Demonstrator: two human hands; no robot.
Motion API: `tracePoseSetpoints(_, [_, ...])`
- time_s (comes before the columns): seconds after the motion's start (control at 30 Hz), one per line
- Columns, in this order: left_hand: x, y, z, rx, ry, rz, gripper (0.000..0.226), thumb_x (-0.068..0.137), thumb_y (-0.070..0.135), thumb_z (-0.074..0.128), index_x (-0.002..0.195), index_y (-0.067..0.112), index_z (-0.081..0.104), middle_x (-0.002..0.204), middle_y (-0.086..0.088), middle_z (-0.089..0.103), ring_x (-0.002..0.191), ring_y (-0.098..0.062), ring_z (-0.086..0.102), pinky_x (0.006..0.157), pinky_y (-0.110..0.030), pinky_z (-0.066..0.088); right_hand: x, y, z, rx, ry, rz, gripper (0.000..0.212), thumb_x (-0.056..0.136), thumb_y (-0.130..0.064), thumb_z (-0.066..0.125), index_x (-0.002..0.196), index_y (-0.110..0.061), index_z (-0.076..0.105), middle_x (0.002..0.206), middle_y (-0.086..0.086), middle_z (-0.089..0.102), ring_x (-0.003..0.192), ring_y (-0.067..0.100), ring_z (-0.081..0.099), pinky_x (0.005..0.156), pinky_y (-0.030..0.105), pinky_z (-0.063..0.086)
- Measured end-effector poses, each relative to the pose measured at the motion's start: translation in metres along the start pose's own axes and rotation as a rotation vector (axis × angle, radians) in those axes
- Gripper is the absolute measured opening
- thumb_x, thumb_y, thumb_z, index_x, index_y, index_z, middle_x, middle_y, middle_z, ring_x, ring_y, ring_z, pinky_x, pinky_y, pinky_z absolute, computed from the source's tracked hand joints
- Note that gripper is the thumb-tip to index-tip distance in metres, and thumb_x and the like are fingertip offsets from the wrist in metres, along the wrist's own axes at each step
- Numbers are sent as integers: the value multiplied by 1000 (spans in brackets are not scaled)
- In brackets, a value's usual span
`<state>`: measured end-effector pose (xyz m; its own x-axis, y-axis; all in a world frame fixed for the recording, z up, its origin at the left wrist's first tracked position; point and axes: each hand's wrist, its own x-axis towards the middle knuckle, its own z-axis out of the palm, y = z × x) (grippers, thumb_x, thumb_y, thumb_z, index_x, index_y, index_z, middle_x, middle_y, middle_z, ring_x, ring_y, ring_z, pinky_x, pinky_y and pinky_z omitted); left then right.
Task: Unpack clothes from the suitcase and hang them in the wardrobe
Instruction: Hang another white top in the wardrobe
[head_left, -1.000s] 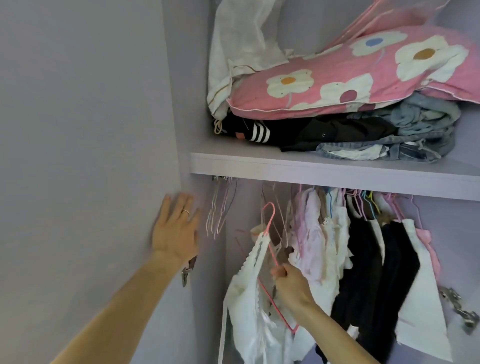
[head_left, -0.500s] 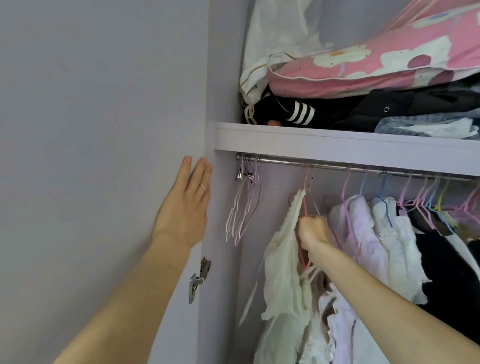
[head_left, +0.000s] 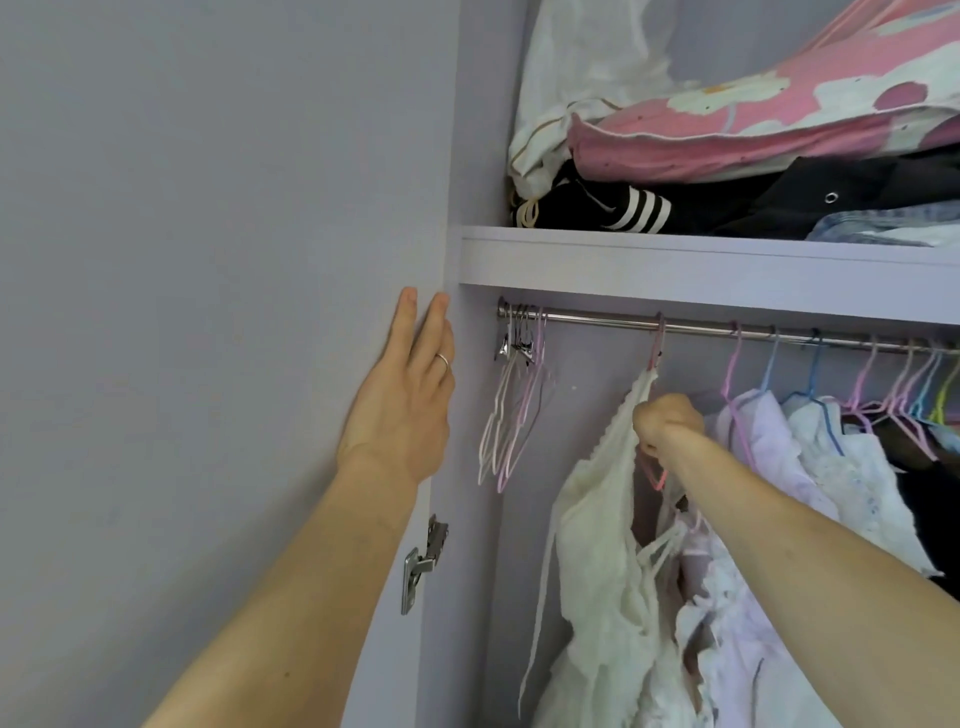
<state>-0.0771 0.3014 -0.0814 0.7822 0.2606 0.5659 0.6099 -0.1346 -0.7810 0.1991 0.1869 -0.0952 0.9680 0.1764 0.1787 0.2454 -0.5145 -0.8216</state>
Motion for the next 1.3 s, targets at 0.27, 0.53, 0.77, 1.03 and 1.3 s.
tracePoseSetpoints(0.27, [-2,2,-4,-12,-11,6,66,103,42,11,156,3,18,162,-26,1,143,-55,-20,106,-74,-18,11,8,-21,-60,61,33,19,91,-5,48,83,4,62,79,16,67,82,33,67,67,33,51])
tracePoseSetpoints(0.53, [-2,-3,-6,-15,-15,-1,66,103,41,12,155,1,18,161,-27,3,144,-54,-19,106,-74,-17,11,26,-15,-64,77,32,33,94,-15,52,117,8,61,121,23,65,113,40,62,91,40,52])
tracePoseSetpoints(0.77, [-1,-3,-10,-14,-21,-9,66,103,42,10,155,3,14,163,-24,3,145,-53,-19,107,-73,-16,-1,13,3,44,-1,8,32,93,-14,50,114,6,63,112,24,67,89,34,67,71,35,55])
tracePoseSetpoints(1.03, [-4,-3,-10,-11,-31,4,66,103,43,9,156,2,10,163,-23,1,144,-53,-20,106,-73,-17,-30,15,4,-449,68,-222,53,91,-30,53,136,-3,45,140,21,44,127,39,39,99,40,38])
tracePoseSetpoints(1.3, [-4,0,-11,-19,-31,11,67,103,43,10,156,2,9,162,-25,-2,143,-55,-21,105,-74,-18,-67,-14,61,-56,-365,-240,48,97,-46,50,125,-6,54,123,11,62,116,31,57,86,27,40])
